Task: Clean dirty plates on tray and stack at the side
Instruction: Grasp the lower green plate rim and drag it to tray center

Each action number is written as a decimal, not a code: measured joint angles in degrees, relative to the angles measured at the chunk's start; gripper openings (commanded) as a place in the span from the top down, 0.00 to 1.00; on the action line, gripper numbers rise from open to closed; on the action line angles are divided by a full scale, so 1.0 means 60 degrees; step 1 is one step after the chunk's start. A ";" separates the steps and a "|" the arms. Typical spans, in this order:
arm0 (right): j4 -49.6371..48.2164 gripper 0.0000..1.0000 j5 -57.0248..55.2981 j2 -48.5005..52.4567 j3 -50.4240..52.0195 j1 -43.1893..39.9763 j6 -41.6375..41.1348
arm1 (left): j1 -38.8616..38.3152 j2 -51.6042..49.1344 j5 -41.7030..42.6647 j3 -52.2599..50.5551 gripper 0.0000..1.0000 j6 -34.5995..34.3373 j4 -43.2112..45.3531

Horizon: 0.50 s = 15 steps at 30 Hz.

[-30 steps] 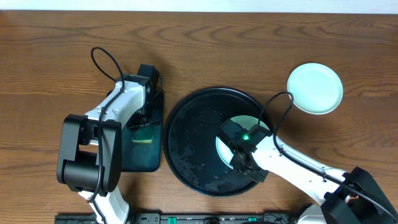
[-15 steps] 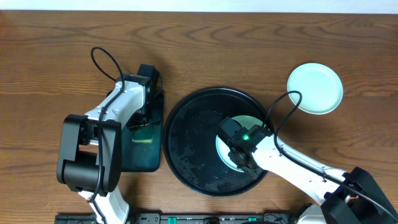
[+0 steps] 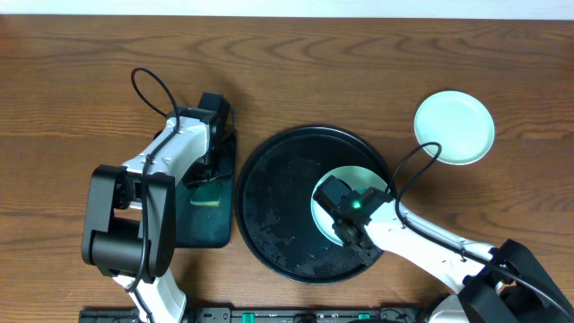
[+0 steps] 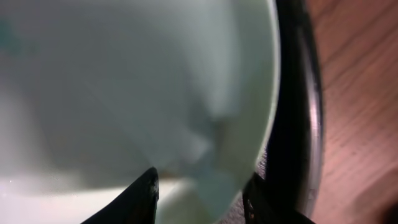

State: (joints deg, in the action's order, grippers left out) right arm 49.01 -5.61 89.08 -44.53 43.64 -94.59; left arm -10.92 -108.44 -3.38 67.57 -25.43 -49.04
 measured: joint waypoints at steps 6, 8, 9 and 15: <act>-0.0484 0.88 0.0000 -0.0025 0.0189 0.0000 -0.0211 | 0.0000 0.0000 0.0000 0.0000 0.51 0.0004 0.0004; -0.0586 0.99 -0.0171 -0.0073 0.0197 -0.0004 -0.0280 | 0.0000 0.0000 -0.0004 0.0000 0.51 0.0000 0.0000; -0.0605 0.99 -0.0357 -0.0138 0.0189 -0.0015 -0.0310 | 0.0000 0.0000 -0.0004 0.0000 0.51 0.0000 -0.0007; -0.1228 0.99 -0.0823 -0.0178 0.0200 -0.0066 0.0368 | 0.0018 0.0000 -0.0033 0.0000 0.51 0.0004 -0.0004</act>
State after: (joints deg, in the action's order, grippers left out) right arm 41.65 -10.55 88.01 -43.33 43.24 -92.38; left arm -10.81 -108.44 -3.57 67.57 -25.41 -49.06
